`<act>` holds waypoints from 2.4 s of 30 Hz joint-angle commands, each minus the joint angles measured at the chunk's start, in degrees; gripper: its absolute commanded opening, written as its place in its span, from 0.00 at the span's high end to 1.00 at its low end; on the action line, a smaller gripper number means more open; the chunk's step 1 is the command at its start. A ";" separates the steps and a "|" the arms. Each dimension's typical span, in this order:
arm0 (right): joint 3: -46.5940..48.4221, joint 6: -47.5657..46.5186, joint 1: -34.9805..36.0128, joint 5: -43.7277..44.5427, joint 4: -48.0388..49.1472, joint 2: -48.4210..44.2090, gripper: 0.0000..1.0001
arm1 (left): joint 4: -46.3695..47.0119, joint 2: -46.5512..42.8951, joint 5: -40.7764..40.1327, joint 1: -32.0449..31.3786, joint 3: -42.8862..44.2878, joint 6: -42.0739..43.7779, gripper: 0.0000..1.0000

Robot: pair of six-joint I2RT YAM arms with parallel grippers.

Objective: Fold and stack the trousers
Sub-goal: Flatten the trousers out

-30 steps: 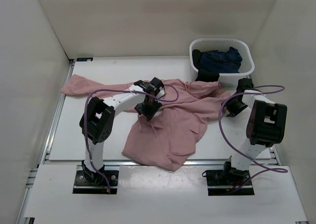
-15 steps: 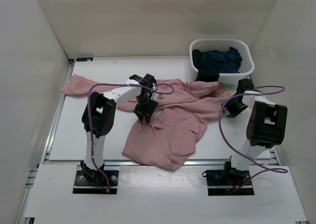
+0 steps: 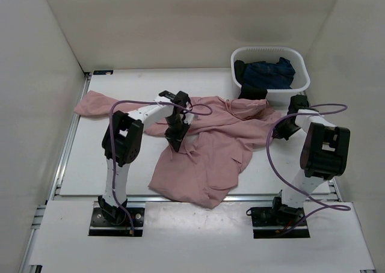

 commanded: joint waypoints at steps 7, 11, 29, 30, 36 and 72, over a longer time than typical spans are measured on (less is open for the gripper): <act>8.68 -2.05 -3.42 2.84 -11.62 -11.91 1.00 | -1.30 -13.80 -17.45 19.70 10.58 0.05 0.86; 8.68 -2.05 -5.36 0.73 -15.57 -19.54 1.00 | -4.82 -21.79 -20.35 33.92 10.51 0.05 0.86; -0.63 1.29 -8.17 -4.20 -15.15 -27.65 1.00 | -8.17 -26.93 2.20 22.83 2.50 0.05 0.22; -0.63 1.29 -8.17 -3.41 -15.84 -27.65 1.00 | -8.17 -24.82 3.35 20.28 3.11 0.05 0.22; -3.09 0.06 -8.17 0.81 -16.38 -30.98 1.00 | -8.17 -9.88 8.98 7.43 4.44 0.05 0.22; -3.19 -1.00 -8.17 3.71 -15.76 -30.91 1.00 | -5.00 1.67 -2.25 11.02 17.35 0.05 0.86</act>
